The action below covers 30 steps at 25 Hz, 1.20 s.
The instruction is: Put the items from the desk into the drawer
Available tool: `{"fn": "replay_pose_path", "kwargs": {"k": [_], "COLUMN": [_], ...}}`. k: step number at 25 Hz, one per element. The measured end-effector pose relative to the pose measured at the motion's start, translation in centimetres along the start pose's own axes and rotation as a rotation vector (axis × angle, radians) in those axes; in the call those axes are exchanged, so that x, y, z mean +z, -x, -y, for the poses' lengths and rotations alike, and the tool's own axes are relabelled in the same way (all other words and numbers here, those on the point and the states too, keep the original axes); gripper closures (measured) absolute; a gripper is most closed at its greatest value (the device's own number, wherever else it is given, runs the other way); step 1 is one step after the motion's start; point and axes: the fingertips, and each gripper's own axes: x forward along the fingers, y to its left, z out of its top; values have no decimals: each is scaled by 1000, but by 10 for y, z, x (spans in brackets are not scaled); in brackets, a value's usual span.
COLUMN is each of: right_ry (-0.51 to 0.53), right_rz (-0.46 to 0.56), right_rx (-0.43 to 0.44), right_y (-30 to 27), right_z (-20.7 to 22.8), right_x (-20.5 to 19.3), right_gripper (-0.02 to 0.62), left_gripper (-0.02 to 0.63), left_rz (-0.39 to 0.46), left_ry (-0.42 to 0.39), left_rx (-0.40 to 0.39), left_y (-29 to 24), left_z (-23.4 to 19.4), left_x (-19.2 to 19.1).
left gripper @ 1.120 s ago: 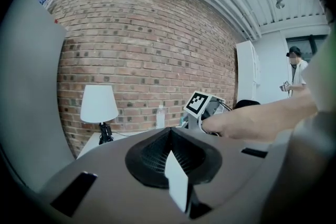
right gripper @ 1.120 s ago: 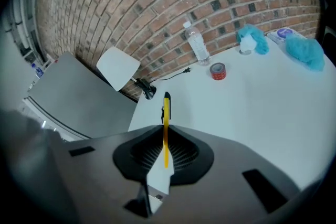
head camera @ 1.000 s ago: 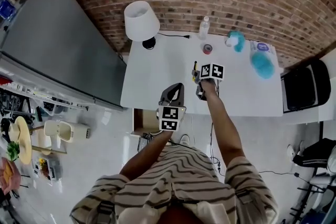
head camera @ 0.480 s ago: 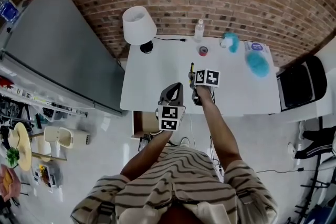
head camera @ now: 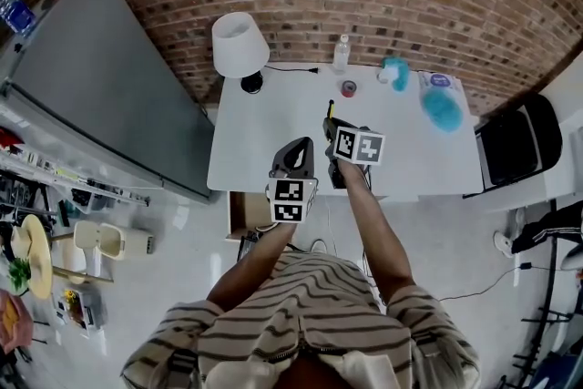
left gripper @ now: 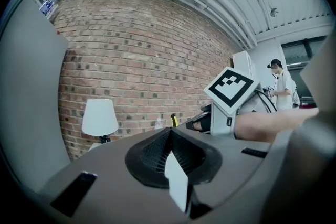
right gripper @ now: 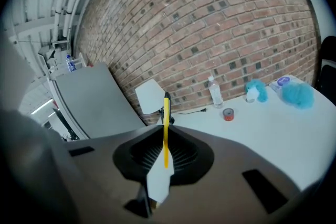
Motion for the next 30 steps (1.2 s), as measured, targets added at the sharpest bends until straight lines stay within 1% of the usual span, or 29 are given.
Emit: {"fn": "replay_pose_path", "kwargs": {"k": [4,11,18,23,27,30], "right_ry": [32,119,182,195,232,280], "right_rz": [73,162,233,291,345,384], "right_rx": [13,17,8,9,7,-1], "right_y": [21,48,70,87,100,109], "right_z": [-17,-41,-55,-62,-70,-79], "right_x": [10,21,31,37,45,52], "right_gripper": [558,558,558,558,558,558], "left_gripper": [600,600,598,600,598,599], "left_rz": [19,36,53,72,89,108], "left_ry": [4,-12,-21,-25,-19,-15], "left_rx": [-2,4,4,7,16,24], "left_y": [9,17,24,27,29,32], "left_z": [0,-3,-3,2,2,2], "left_x": [13,29,41,49,57,64]}}
